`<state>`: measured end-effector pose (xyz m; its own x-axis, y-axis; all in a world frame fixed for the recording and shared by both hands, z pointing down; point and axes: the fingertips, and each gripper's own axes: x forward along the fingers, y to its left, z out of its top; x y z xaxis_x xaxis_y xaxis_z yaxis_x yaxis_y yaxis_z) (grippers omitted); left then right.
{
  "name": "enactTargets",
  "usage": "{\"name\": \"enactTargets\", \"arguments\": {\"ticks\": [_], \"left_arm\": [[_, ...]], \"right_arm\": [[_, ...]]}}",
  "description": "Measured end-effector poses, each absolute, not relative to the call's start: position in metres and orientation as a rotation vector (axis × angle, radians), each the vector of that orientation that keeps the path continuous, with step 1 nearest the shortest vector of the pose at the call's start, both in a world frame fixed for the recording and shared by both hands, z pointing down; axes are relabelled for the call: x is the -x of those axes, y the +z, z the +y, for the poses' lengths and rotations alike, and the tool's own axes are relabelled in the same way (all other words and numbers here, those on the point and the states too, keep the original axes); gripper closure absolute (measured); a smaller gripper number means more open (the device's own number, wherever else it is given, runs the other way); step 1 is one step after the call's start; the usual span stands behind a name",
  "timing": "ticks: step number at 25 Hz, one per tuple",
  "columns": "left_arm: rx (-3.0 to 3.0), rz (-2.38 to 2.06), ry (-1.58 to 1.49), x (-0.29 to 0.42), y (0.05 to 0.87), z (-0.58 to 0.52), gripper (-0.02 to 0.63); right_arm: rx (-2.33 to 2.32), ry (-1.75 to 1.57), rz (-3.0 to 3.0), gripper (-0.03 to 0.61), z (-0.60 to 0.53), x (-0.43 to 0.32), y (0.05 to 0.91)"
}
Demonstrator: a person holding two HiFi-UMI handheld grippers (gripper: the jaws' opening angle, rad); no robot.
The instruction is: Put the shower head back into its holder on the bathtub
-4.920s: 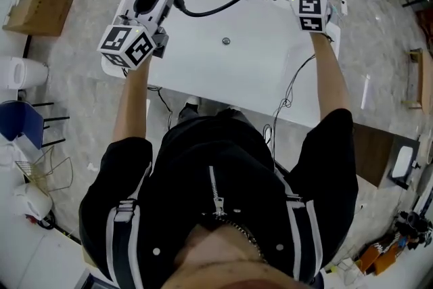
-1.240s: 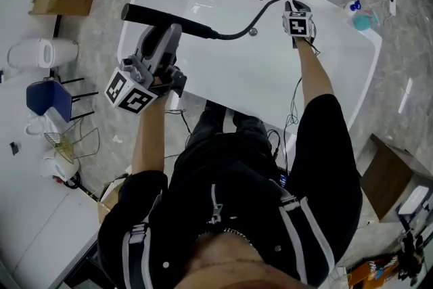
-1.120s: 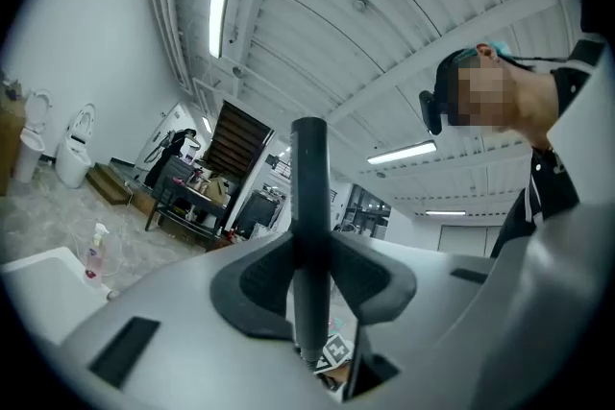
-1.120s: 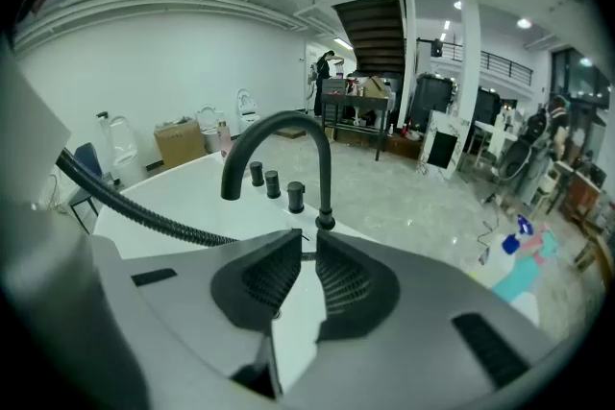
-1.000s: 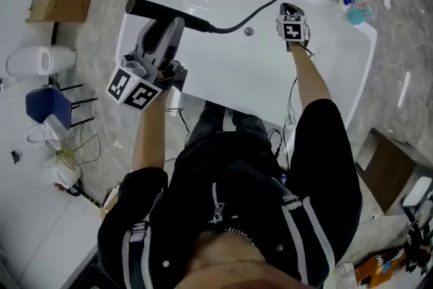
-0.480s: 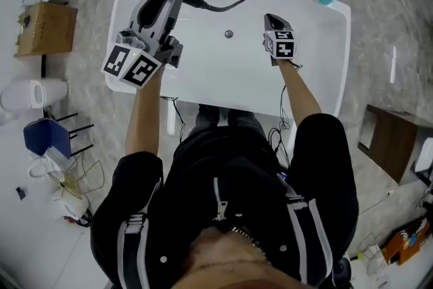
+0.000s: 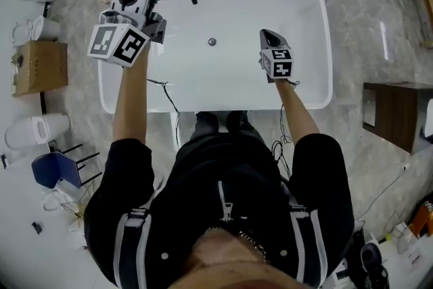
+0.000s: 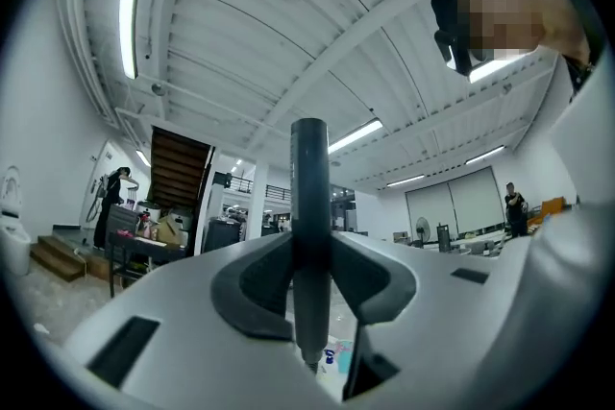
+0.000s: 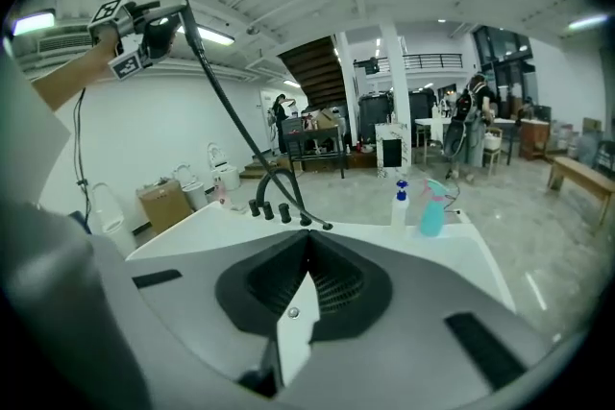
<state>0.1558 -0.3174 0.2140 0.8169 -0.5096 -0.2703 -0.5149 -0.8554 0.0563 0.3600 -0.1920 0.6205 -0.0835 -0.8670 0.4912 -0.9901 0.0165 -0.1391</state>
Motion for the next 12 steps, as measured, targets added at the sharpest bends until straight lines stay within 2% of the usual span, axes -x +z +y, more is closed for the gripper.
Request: {"name": "enactTargets", "arguments": {"ticks": [12], "left_arm": [[2.951, 0.839, 0.374, -0.216, 0.231, -0.348, 0.483]], "right_arm": [[-2.058, 0.737, -1.959, 0.569, -0.122, -0.385, 0.615]]}}
